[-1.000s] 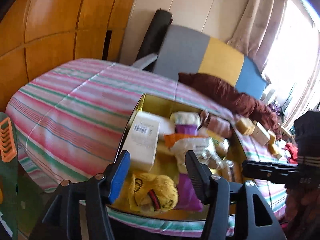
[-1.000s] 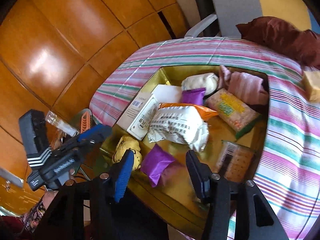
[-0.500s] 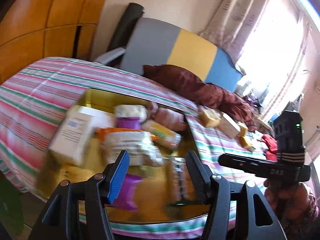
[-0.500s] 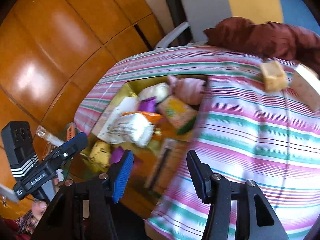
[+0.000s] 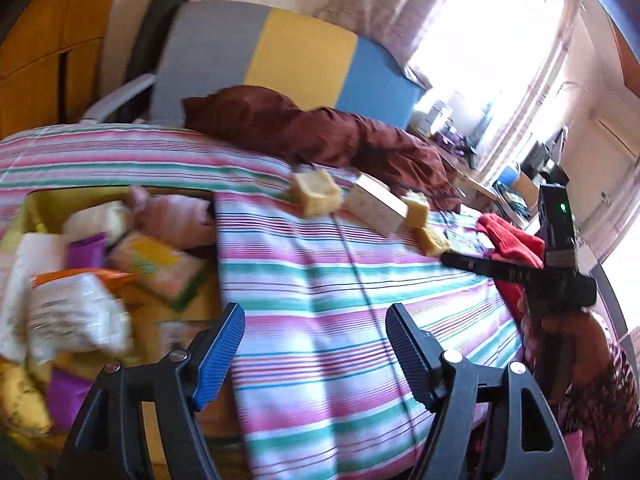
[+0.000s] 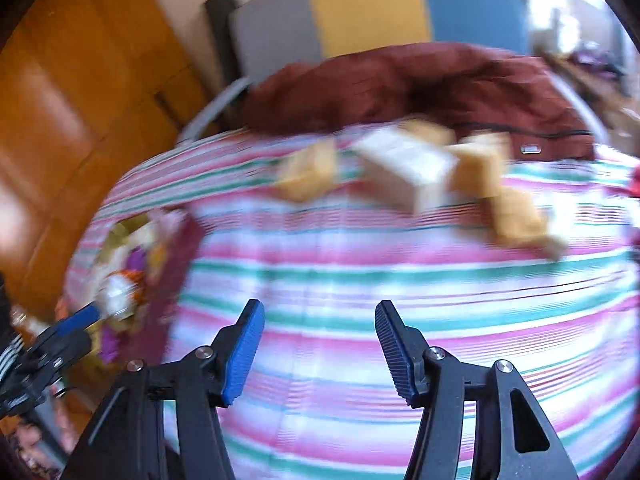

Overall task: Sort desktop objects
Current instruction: 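Move both tools back from the tray to the pile, then grasp the green-and-white carton with the right tool while the left tool grasps a yellow sponge block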

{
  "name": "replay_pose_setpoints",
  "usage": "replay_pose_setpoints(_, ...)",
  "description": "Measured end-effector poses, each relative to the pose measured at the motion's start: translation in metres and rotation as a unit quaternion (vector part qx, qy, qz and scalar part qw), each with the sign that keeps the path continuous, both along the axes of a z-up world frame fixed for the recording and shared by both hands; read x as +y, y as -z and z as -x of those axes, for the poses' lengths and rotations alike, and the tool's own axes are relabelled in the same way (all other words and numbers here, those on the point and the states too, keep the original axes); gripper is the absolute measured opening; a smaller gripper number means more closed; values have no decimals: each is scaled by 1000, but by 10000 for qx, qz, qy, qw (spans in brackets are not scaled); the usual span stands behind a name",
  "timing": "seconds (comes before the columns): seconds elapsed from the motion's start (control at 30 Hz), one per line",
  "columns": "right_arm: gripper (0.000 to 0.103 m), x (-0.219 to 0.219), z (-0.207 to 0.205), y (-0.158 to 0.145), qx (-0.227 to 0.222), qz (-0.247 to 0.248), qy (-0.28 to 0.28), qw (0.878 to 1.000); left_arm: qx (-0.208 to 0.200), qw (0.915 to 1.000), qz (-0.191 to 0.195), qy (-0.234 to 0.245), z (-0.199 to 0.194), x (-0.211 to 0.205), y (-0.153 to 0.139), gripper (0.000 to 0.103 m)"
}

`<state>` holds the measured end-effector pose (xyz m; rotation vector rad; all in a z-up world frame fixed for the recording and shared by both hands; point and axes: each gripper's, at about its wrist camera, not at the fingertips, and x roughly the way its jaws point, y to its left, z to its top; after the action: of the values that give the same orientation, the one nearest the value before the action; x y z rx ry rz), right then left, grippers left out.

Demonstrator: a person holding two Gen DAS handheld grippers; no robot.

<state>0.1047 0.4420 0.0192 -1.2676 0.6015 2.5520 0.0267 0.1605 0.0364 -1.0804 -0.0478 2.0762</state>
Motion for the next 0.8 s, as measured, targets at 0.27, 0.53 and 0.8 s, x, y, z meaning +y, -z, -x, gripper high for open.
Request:
replay_pose_setpoints(0.27, 65, 142, -34, 15, -546, -446, 1420, 9874, -174, 9987, 284, 398, -7, 77, 12, 74)
replay_pose_setpoints(0.53, 65, 215, -17, 46, -400, -83, 1772, 9833, -364, 9956, 520, 682, -14, 144, 27, 74)
replay_pose_setpoints(0.8, 48, 227, -4, 72, -910, 159, 1728, 9806, -471, 9934, 547, 890, -20, 211, 41, 74)
